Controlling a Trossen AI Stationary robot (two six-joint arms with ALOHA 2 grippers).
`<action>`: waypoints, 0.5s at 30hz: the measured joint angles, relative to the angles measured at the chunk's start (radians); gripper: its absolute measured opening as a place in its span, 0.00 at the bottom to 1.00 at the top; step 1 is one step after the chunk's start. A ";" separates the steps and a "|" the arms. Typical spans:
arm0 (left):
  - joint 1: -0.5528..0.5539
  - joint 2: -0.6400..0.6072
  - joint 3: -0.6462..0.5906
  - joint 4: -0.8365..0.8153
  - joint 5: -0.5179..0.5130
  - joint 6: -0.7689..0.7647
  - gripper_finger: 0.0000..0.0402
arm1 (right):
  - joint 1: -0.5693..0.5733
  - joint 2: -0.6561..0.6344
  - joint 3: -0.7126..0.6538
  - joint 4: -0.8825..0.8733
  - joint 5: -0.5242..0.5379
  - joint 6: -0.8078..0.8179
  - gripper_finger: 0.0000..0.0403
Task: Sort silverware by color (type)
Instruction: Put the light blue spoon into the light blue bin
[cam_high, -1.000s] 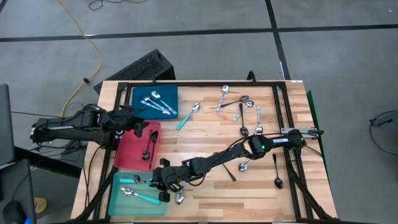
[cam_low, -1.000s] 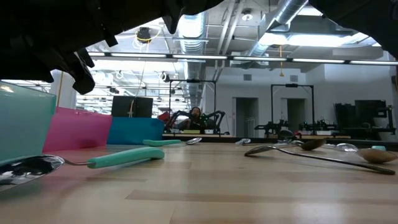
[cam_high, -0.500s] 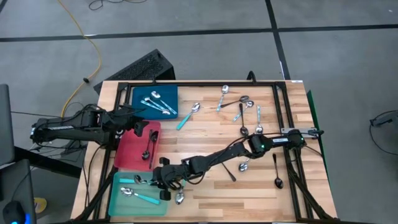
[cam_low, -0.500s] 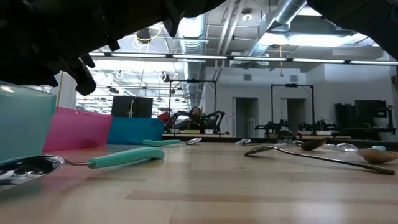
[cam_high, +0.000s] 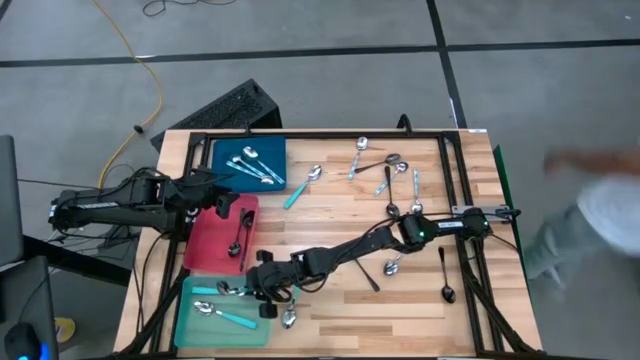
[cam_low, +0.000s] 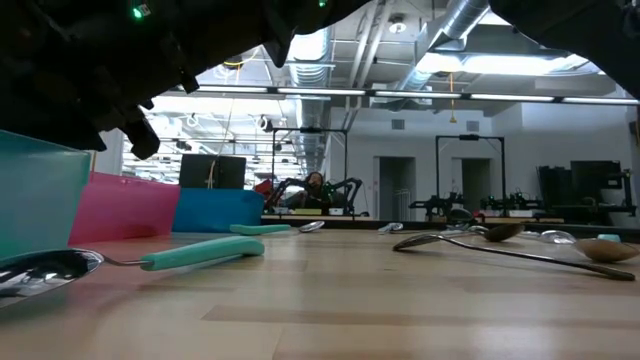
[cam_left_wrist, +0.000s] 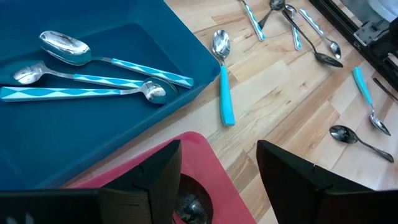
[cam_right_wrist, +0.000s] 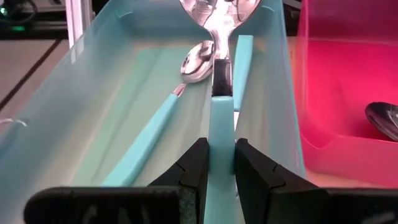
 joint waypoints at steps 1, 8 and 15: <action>0.000 0.000 0.000 0.000 -0.004 0.000 0.48 | 0.000 0.000 0.000 0.000 0.000 -0.006 0.22; 0.000 0.000 0.000 0.000 -0.005 -0.002 0.48 | 0.000 0.000 0.000 -0.020 0.001 -0.011 0.22; 0.000 0.000 0.000 0.000 -0.005 -0.002 0.48 | 0.000 0.000 0.000 -0.024 0.003 -0.025 0.28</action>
